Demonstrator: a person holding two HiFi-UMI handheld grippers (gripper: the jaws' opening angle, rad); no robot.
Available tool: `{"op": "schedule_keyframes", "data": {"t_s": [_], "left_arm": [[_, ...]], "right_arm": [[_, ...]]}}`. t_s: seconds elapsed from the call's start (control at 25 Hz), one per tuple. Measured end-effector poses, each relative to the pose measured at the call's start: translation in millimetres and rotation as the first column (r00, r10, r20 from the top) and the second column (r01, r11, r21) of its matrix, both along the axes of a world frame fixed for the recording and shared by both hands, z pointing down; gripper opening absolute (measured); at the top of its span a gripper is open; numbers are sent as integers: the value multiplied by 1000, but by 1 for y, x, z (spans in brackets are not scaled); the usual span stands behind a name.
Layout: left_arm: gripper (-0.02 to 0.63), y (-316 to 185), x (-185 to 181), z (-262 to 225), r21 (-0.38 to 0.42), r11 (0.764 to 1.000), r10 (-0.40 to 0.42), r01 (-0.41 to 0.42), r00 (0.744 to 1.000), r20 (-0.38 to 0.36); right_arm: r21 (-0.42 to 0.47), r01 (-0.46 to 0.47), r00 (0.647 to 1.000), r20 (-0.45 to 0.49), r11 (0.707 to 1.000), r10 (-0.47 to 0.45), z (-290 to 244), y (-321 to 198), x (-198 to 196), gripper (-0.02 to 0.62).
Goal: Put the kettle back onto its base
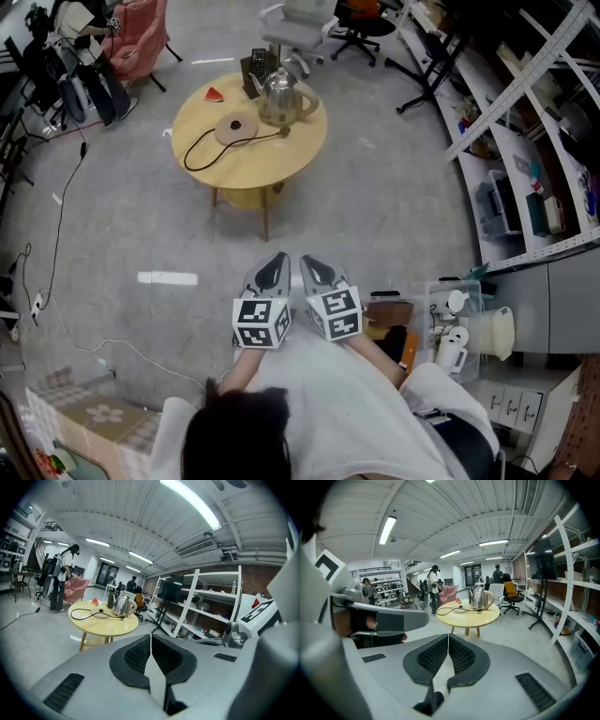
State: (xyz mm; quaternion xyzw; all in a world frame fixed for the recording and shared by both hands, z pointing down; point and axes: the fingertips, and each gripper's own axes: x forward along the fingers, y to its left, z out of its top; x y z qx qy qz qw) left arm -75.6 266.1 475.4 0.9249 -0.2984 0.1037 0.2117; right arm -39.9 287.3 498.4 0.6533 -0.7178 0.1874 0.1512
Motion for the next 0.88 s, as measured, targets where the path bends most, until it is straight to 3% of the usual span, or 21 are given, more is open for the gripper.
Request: {"op": "schedule_keyframes", "data": {"t_s": [0.6, 0.76, 0.88], "left_arm": [[32, -74, 10, 7, -50, 998, 37, -36, 999, 20], [32, -92, 9, 6, -49, 998, 41, -40, 999, 11], [32, -108, 7, 2, -46, 998, 49, -49, 999, 2]], "right_arm": [[-53, -25, 999, 40, 998, 28, 12, -71, 7, 28], [-116, -42, 999, 28, 992, 45, 23, -84, 7, 28], [-101, -40, 999, 21, 994, 43, 17, -100, 3, 28]]}}
